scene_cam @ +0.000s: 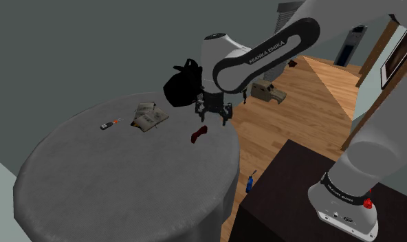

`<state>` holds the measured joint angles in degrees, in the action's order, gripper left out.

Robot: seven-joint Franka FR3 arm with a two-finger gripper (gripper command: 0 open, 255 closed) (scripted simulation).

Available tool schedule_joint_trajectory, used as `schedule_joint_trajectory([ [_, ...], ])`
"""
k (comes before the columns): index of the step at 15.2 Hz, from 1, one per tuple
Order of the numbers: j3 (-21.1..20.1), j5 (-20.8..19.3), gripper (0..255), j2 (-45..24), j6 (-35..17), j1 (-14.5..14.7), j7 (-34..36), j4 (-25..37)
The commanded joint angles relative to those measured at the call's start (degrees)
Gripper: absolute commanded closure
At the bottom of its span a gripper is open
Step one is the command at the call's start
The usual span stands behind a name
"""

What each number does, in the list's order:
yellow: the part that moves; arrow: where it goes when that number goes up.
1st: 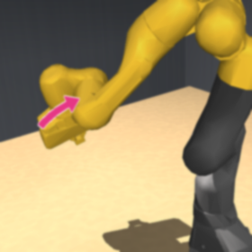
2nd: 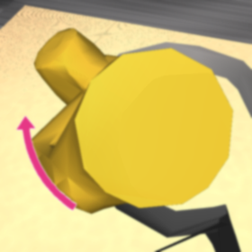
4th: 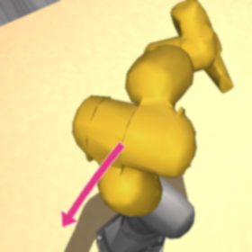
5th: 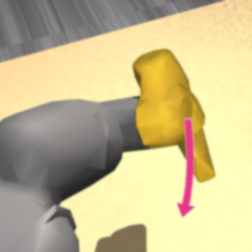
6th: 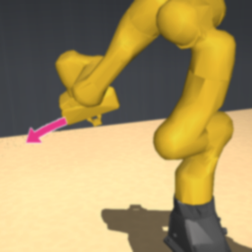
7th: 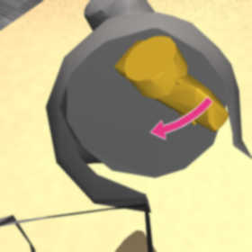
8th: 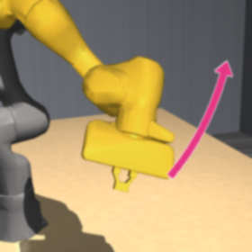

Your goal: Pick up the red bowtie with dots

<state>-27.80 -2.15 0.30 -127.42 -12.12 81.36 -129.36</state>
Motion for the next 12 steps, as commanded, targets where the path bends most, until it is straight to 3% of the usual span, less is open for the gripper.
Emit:
schedule_joint_trajectory([
  [1, 0.0, -3.0, 0, -5.5, -1.9, -0.1, 6.7, 3.0],
  [9, 5.7, -11.1, 0, -23.7, -6.3, 3.4, 26.9, 15.7],
  [12, 6.1, -11.7, 0, -24.8, -7.4, 3.8, 27.3, 15.5],
])
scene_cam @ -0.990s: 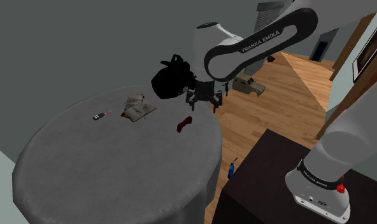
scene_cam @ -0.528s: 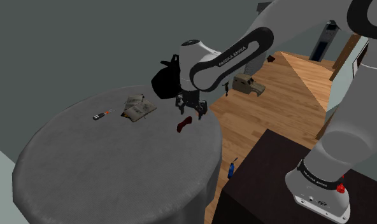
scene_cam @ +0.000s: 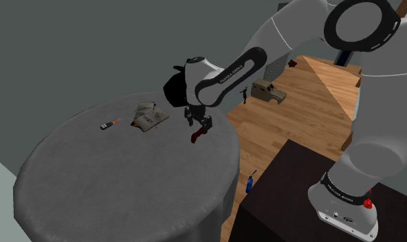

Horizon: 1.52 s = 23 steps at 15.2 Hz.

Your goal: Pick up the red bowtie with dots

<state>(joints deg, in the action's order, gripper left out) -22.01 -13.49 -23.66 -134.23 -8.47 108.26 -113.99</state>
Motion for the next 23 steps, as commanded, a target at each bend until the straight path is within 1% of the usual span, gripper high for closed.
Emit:
schedule_joint_trajectory([
  [1, 0.5, -0.7, 0, -1.3, -1.2, 0.2, 0.6, 0.1],
  [5, 1.4, -2.1, 0, -3.9, -3.8, 0.9, 1.5, 0.0],
  [7, 1.4, -2.1, 0, -3.9, -3.8, 0.9, 1.5, 0.0],
  [8, 1.4, -2.1, 255, -3.9, -3.8, 0.9, 1.5, -0.1],
  [17, 1.4, -2.1, 255, -3.9, -3.8, 0.9, 1.5, 0.0],
  [23, 0.3, -0.3, 255, -0.6, -0.4, 0.0, 0.3, 0.2],
])
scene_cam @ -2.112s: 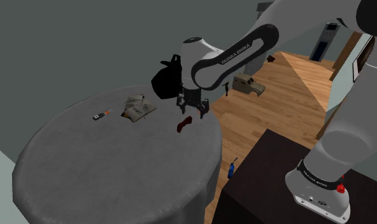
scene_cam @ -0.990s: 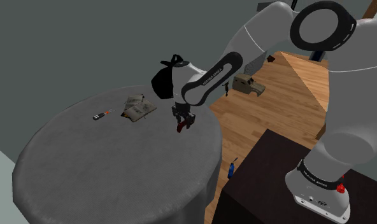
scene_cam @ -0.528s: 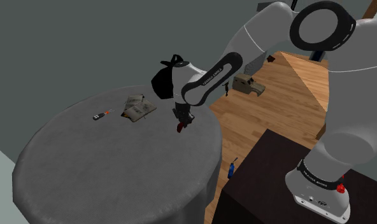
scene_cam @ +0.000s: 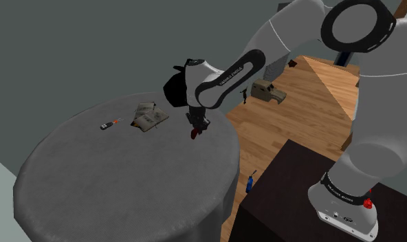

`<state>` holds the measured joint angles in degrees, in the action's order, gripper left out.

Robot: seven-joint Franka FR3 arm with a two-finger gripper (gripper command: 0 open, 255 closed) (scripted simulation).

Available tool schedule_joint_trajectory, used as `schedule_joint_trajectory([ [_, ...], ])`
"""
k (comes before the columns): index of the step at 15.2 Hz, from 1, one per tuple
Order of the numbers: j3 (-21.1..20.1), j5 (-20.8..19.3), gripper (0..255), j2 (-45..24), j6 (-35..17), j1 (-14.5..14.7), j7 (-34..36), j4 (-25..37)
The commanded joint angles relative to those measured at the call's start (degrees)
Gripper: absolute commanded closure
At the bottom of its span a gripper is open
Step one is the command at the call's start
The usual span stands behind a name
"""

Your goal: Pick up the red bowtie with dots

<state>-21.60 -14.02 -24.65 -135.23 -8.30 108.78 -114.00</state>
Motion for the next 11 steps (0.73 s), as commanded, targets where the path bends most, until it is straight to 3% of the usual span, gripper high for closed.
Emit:
schedule_joint_trajectory([
  [1, -0.3, 0.6, 255, 1.0, 1.2, -0.3, -0.5, 0.3],
  [11, -1.5, 3.0, 255, 5.0, 6.1, -1.2, -2.1, 1.4],
])
